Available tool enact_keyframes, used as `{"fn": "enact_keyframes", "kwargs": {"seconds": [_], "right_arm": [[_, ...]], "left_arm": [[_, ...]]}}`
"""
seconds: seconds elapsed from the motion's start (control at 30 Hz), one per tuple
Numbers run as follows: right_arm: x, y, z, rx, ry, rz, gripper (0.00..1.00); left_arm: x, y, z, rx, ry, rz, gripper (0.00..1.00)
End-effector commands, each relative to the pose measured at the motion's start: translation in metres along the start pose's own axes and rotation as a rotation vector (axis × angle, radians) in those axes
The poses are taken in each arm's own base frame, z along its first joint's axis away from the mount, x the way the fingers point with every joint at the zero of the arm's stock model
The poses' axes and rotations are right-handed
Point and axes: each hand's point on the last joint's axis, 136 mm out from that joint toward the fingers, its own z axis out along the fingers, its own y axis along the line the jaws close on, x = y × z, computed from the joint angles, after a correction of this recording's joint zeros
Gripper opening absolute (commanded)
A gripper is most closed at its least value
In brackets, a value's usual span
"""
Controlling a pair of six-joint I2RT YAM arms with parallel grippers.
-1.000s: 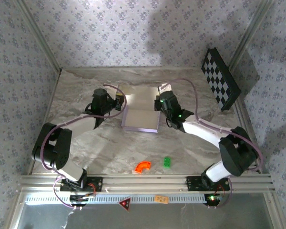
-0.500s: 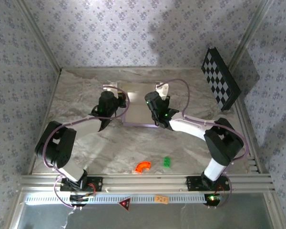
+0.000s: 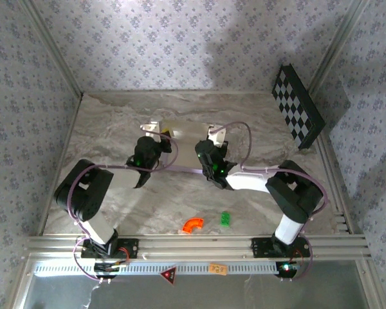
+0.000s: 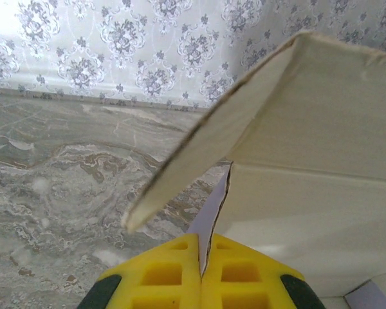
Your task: Fold the paper box
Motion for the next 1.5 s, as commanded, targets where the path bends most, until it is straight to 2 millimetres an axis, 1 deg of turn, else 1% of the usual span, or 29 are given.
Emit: {"fn": "enact_keyframes", "kwargs": {"seconds": [0.0, 0.13, 0.2, 0.27, 0.47, 0.6, 0.67, 0.73, 0.8, 0.93, 0.97, 1.0, 1.2, 1.37, 1.47], "right_arm": [[0.0, 0.02, -0.016, -0.083, -0.045, 0.008, 0.0], [0.011, 0.013, -0.027, -0.081, -0.052, -0.01, 0.0], [0.016, 0.015, -0.031, -0.102, -0.05, -0.025, 0.0], [0.022, 0.016, -0.037, -0.113, -0.059, -0.045, 0.0], [0.036, 0.016, -0.054, -0.128, -0.093, -0.092, 0.0], [0.039, 0.019, -0.065, -0.14, -0.151, -0.148, 0.0], [0.04, 0.021, -0.069, -0.144, -0.175, -0.171, 0.0], [0.041, 0.023, -0.071, -0.143, -0.188, -0.195, 0.0], [0.043, 0.025, -0.073, -0.151, -0.193, -0.205, 0.0], [0.048, 0.028, -0.073, -0.165, -0.187, -0.218, 0.0], [0.049, 0.028, -0.072, -0.167, -0.186, -0.222, 0.0], [0.05, 0.028, -0.072, -0.167, -0.186, -0.227, 0.0], [0.057, 0.028, -0.069, -0.172, -0.179, -0.25, 0.0], [0.057, 0.026, -0.067, -0.18, -0.179, -0.276, 0.0], [0.057, 0.022, -0.064, -0.174, -0.178, -0.282, 0.0]], "left_arm": [[-0.004, -0.039, -0.011, 0.156, -0.044, 0.008, 0.04], [0.011, -0.032, -0.027, 0.123, -0.023, 0.019, 0.05], [0.016, -0.029, -0.033, 0.122, -0.018, 0.014, 0.06], [0.022, -0.028, -0.039, 0.132, -0.011, 0.009, 0.09], [0.041, -0.023, -0.05, 0.117, 0.02, 0.01, 0.12], [0.048, -0.018, -0.056, 0.107, 0.038, 0.014, 0.13], [0.049, -0.013, -0.06, 0.089, 0.038, 0.019, 0.15], [0.049, -0.009, -0.065, 0.07, 0.043, 0.03, 0.17], [0.05, -0.009, -0.069, 0.073, 0.06, 0.051, 0.2], [0.053, -0.008, -0.08, 0.078, 0.101, 0.081, 0.35], [0.052, -0.005, -0.083, 0.07, 0.101, 0.087, 0.4], [0.052, -0.004, -0.087, 0.065, 0.104, 0.09, 0.42], [0.041, -0.005, -0.111, 0.094, 0.09, 0.128, 0.51], [0.02, -0.005, -0.135, 0.098, 0.066, 0.16, 0.55], [0.001, -0.005, -0.149, 0.095, 0.027, 0.183, 0.58]]}}
